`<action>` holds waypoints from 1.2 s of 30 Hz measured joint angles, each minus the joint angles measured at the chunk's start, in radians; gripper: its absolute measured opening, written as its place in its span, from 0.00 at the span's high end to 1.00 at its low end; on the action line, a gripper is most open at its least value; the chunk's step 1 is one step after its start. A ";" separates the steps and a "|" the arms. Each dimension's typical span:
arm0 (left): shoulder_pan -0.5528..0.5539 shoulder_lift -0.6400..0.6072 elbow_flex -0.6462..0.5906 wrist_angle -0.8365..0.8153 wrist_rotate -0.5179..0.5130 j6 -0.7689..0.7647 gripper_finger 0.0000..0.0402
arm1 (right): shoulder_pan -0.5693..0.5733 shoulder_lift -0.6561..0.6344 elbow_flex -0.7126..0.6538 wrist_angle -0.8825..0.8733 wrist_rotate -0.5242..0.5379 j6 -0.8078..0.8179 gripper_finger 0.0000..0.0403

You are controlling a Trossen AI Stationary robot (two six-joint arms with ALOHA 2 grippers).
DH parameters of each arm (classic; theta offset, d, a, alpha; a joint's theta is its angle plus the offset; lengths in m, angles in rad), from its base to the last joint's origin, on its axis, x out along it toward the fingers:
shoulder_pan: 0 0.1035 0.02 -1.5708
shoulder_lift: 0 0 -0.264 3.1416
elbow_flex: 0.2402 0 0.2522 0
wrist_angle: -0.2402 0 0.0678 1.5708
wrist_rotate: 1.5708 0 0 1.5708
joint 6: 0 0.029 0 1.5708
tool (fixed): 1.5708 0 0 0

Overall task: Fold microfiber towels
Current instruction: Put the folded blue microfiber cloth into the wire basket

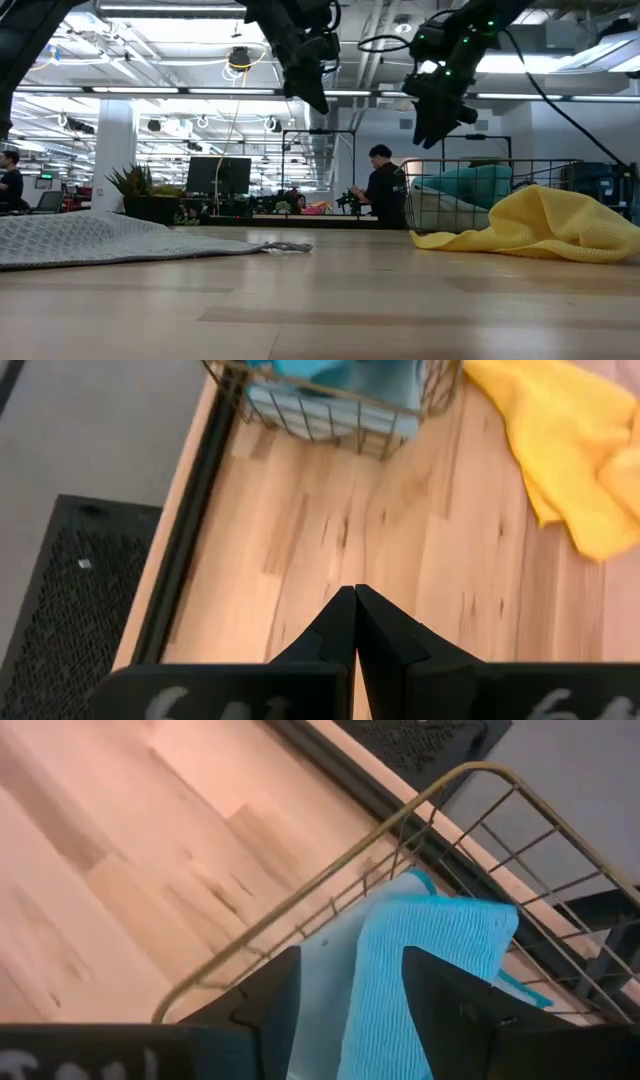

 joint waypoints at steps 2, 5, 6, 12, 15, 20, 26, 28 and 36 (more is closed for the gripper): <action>0.005 0.000 0.000 -0.012 0.001 0.015 1.00 | 0.005 0.036 0.049 -0.056 0.034 0.045 0.51; 0.014 0.000 0.000 -0.017 0.001 0.018 1.00 | 0.006 0.092 0.136 -0.164 0.070 0.116 0.52; 0.019 0.000 0.000 -0.018 0.002 0.017 1.00 | 0.006 0.114 0.163 -0.204 0.072 0.143 0.52; 0.044 0.000 0.000 -0.018 0.009 -0.032 1.00 | 0.043 0.233 0.262 -0.308 0.128 0.181 0.52; 0.052 0.000 0.000 -0.018 0.009 -0.057 1.00 | 0.073 0.277 0.274 -0.318 0.192 0.177 0.52; 0.056 0.000 0.000 -0.018 0.011 -0.099 1.00 | 0.107 0.324 0.285 -0.318 0.241 0.177 0.52; 0.056 0.001 -0.001 -0.026 0.029 -0.134 1.00 | 0.123 0.375 0.285 -0.337 0.286 0.155 0.53; 0.056 0.001 -0.001 -0.027 0.039 -0.140 1.00 | 0.122 0.389 0.285 -0.341 0.291 0.141 0.53; 0.056 0.001 -0.002 -0.029 0.053 -0.151 1.00 | 0.123 0.403 0.285 -0.368 0.386 0.121 0.53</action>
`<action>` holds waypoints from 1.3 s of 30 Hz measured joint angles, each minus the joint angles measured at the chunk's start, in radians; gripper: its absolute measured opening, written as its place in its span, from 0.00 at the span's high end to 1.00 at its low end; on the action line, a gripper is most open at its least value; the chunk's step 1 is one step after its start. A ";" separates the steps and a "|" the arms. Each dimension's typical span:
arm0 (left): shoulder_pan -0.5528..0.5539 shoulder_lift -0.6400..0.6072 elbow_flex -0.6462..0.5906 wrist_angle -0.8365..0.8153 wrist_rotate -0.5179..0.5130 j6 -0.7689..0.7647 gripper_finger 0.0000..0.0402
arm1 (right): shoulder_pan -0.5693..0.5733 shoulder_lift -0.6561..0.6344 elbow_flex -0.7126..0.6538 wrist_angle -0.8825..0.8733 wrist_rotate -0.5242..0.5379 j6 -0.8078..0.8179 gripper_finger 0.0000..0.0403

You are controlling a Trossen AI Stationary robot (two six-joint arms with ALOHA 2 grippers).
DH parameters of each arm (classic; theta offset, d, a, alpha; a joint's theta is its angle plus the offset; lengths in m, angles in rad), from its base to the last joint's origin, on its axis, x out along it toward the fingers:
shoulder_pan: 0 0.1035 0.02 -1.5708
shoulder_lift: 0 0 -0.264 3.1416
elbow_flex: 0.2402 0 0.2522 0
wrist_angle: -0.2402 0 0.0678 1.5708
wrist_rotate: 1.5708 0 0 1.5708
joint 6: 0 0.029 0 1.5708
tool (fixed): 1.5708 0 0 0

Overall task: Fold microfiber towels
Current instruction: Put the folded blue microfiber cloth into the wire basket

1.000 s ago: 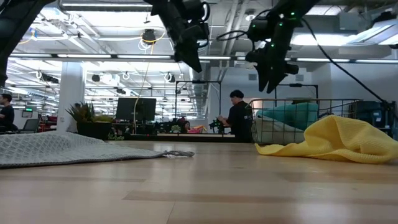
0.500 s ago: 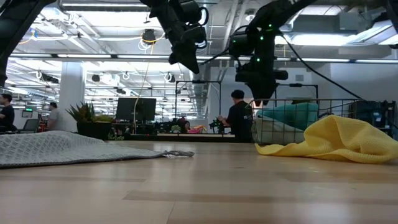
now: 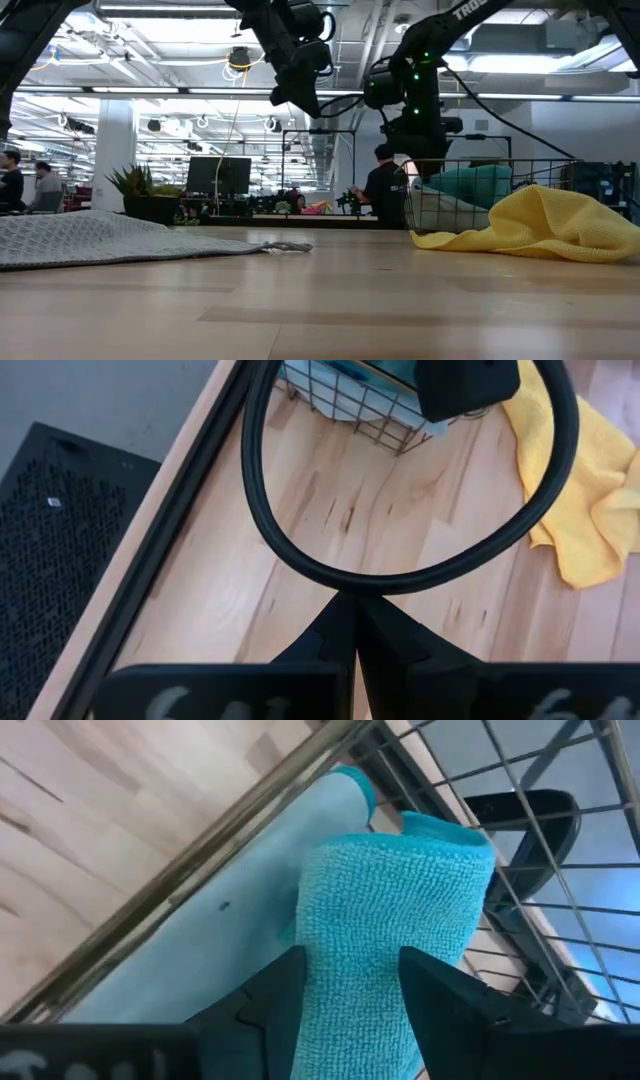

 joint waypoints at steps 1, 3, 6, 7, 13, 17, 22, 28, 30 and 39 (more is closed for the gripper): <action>0.000 0.000 0.000 -0.001 0.000 0.000 1.00 | 0.000 0.000 0.000 -0.002 0.000 -0.007 0.54; 0.000 0.000 0.000 -0.004 0.000 -0.006 1.00 | 0.001 0.000 0.000 -0.003 -0.003 -0.046 0.53; 0.000 0.000 0.000 -0.007 0.000 -0.014 1.00 | 0.007 0.000 0.000 -0.003 -0.006 -0.076 0.53; 0.000 0.000 0.000 -0.008 0.000 -0.014 1.00 | 0.010 0.000 0.000 -0.003 -0.008 -0.077 0.53; 0.000 0.000 0.000 -0.010 0.000 -0.015 1.00 | 0.010 0.000 0.000 -0.011 -0.016 -0.079 0.54; 0.000 0.000 0.000 -0.005 0.000 -0.016 1.00 | -0.006 0.000 0.000 -0.015 -0.025 -0.081 0.55; 0.000 0.000 0.000 -0.008 0.000 -0.017 1.00 | -0.009 0.000 -0.001 -0.017 -0.028 -0.084 0.58; 0.000 0.000 0.001 -0.008 0.000 -0.019 1.00 | -0.016 0.000 -0.001 -0.005 -0.027 -0.105 0.70; 0.000 0.000 0.001 -0.009 0.000 -0.019 1.00 | -0.019 0.000 -0.001 -0.003 -0.027 -0.104 0.76; 0.000 0.000 0.001 -0.017 -0.001 -0.019 1.00 | 0.002 0.000 -0.001 0.036 -0.063 -0.183 0.96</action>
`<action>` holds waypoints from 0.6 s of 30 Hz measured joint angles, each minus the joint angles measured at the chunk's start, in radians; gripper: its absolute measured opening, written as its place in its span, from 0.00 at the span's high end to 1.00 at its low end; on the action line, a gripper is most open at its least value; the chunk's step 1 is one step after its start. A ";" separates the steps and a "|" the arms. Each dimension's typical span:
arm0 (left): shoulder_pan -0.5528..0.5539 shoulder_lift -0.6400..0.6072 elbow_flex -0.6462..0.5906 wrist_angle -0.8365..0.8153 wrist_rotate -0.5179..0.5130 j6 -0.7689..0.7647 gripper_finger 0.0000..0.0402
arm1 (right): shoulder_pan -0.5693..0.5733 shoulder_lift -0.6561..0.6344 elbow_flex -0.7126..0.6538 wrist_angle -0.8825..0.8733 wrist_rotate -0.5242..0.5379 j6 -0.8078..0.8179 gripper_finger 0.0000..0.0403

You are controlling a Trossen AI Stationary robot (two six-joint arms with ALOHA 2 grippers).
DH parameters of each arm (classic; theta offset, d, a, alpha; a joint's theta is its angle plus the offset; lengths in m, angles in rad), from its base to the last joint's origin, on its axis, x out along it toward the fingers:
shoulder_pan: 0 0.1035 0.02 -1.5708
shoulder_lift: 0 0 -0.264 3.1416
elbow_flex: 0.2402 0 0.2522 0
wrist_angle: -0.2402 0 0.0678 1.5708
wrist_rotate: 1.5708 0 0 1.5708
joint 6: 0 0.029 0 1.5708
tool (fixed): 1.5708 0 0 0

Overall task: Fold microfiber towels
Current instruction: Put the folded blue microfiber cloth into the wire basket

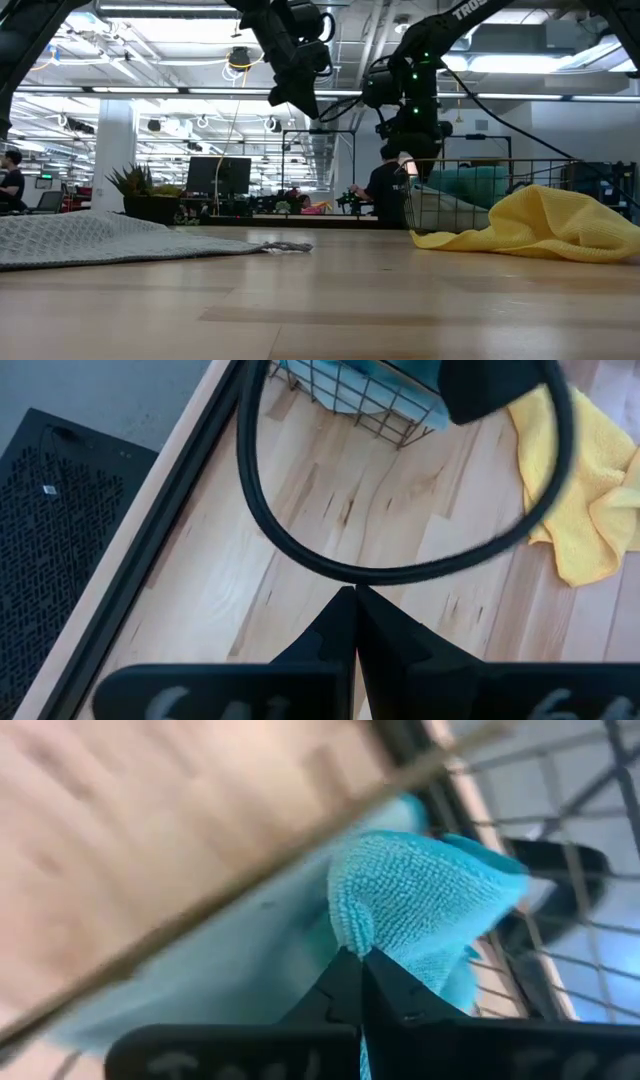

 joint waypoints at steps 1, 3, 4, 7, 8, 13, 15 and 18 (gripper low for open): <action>0.000 0.000 0.000 -0.003 0.000 0.000 1.00 | 0.006 0.000 0.000 0.002 -0.019 -0.019 0.96; 0.000 0.000 0.000 -0.009 0.000 0.000 1.00 | 0.022 0.000 0.000 0.003 -0.057 -0.060 0.96; 0.000 0.000 0.000 -0.006 0.000 0.000 1.00 | 0.030 0.000 0.000 0.003 -0.068 -0.077 0.97; 0.000 0.000 0.001 -0.015 0.000 0.000 1.00 | 0.056 0.000 0.000 0.002 -0.071 -0.121 0.99; 0.000 0.000 0.001 -0.015 0.000 0.000 1.00 | 0.059 0.000 0.000 0.002 -0.071 -0.128 0.98; 0.000 0.000 0.001 -0.015 0.000 0.001 1.00 | 0.038 0.000 0.000 -0.006 -0.083 -0.152 0.99; 0.000 0.000 0.001 -0.015 0.000 0.001 1.00 | 0.030 -0.001 0.000 -0.007 -0.139 -0.186 0.99; 0.000 0.000 0.001 -0.017 0.000 0.001 1.00 | 0.029 -0.001 0.000 -0.008 -0.222 -0.211 0.98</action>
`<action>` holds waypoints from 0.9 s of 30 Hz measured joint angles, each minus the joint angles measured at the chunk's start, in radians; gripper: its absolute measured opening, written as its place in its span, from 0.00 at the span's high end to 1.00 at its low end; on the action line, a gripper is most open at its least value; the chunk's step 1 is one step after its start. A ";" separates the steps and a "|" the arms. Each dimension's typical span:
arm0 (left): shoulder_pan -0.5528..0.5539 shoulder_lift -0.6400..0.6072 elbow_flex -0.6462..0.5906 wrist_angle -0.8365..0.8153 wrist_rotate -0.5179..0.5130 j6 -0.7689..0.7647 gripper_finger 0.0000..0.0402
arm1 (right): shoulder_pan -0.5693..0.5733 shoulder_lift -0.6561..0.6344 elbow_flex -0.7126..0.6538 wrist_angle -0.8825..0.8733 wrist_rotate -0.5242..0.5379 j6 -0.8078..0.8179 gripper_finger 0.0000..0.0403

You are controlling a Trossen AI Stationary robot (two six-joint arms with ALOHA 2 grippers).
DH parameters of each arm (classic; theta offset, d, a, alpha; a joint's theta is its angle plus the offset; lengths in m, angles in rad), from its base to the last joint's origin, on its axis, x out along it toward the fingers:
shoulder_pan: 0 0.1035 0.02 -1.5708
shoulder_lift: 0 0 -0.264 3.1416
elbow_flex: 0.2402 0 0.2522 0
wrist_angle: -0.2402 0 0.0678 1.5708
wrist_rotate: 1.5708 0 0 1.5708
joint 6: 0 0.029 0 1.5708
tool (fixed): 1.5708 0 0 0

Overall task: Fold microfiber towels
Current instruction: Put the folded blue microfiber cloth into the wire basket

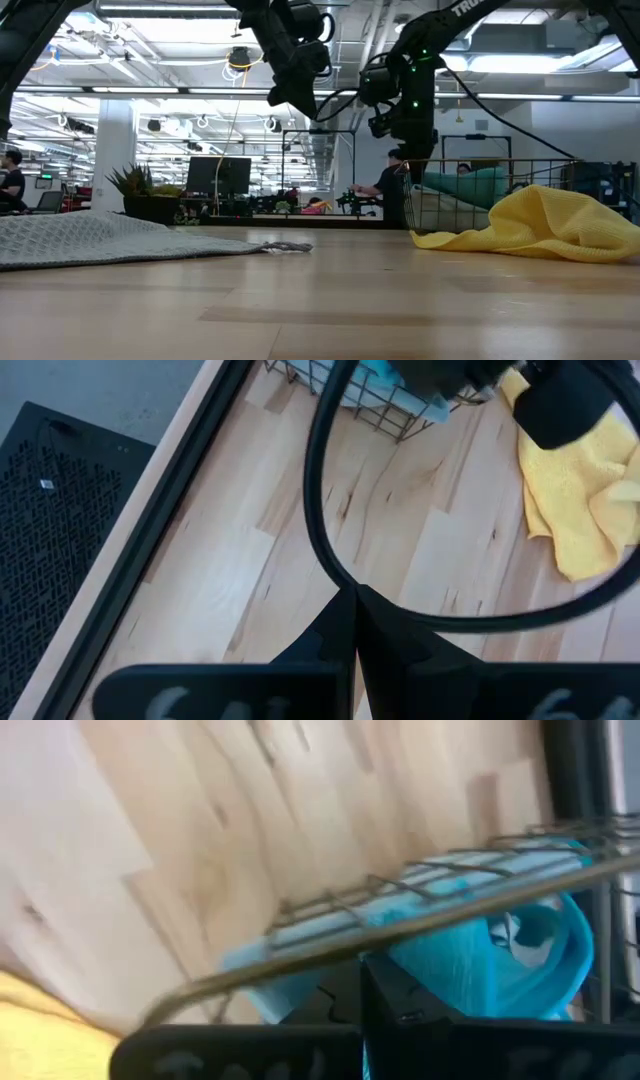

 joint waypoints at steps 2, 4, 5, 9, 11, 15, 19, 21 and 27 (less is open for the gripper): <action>0.000 0.000 0.000 -0.001 0.000 0.000 1.00 | -0.004 0.000 0.000 0.001 -0.002 -0.001 0.98; 0.000 0.000 0.000 -0.001 0.000 0.000 1.00 | -0.011 0.000 0.000 0.003 -0.002 -0.001 0.97; 0.000 0.000 0.000 -0.002 0.000 0.000 1.00 | -0.015 0.000 0.000 0.002 -0.002 0.000 0.97; 0.000 0.000 0.000 -0.002 0.000 0.000 1.00 | -0.029 0.000 0.000 -0.017 -0.002 -0.001 0.93; 0.000 0.000 0.000 -0.002 0.000 0.000 1.00 | -0.034 0.000 0.000 -0.016 -0.002 -0.001 0.89; 0.000 0.000 0.000 -0.002 0.000 -0.002 1.00 | -0.027 0.000 0.000 -0.020 -0.002 -0.015 0.80; 0.000 0.000 0.000 -0.002 0.000 -0.004 1.00 | -0.009 0.000 0.000 -0.026 -0.003 -0.029 0.68; 0.000 0.000 0.000 -0.002 0.000 -0.004 1.00 | 0.002 0.000 0.002 -0.042 -0.003 -0.044 0.63; 0.000 0.000 0.000 -0.003 0.000 -0.005 1.00 | 0.000 -0.001 0.078 -0.117 -0.004 -0.047 0.52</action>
